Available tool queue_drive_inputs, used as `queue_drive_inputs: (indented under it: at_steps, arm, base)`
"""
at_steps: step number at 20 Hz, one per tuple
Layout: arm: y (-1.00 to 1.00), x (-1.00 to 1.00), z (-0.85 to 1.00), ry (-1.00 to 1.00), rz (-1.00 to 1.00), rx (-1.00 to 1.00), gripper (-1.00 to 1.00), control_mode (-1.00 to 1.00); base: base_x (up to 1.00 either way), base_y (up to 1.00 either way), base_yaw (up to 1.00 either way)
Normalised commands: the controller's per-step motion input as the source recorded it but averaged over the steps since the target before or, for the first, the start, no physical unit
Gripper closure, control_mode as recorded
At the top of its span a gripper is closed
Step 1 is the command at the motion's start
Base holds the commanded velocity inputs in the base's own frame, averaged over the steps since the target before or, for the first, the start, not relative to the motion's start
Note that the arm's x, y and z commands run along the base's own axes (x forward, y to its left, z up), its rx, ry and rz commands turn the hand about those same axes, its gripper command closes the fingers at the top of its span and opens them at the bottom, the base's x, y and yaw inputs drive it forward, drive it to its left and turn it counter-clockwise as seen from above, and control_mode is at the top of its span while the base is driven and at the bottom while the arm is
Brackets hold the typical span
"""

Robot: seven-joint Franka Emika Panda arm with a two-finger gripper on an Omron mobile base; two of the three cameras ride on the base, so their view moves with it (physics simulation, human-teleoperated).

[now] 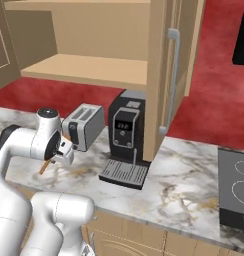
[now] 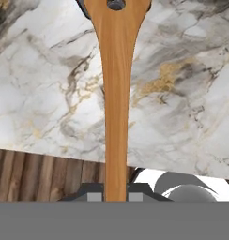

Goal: Organize the utensils by type. Pick up the wooden spoons from the counter and place them in the open cabinet. Then pick up the metallic utensils from the counter and place them in the open drawer.

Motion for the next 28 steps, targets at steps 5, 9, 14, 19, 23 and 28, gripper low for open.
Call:
queue_drive_inputs:
  at_steps: [5, 9, 14, 19, 23, 28]
  arm:
    - [0.00, 0.00, 0.00, 0.00, 0.00, 0.00, 1.00, 1.00]
    - [0.08, 0.04, 0.10, -0.03, -0.15, 0.00, 1.00, -1.00]
    - [0.02, 0.00, 0.44, -0.21, -0.34, 0.00, 1.00, -1.00]
    - [0.01, 0.00, 0.55, -0.17, -0.42, 0.00, 1.00, -1.00]
    - [0.00, 0.00, 0.59, 0.00, -0.38, 0.00, 1.00, -1.00]
    - [-0.02, -0.01, 0.57, -0.03, -0.29, 0.00, 1.00, -1.00]
  base:
    - [0.21, 0.12, -0.18]
    - [0.00, 0.00, 0.00]
    - [0.00, 0.00, 0.00]
    - [0.00, 0.00, 0.00]
    - [0.00, 0.00, 0.00]
    - [0.00, 0.00, 0.00]
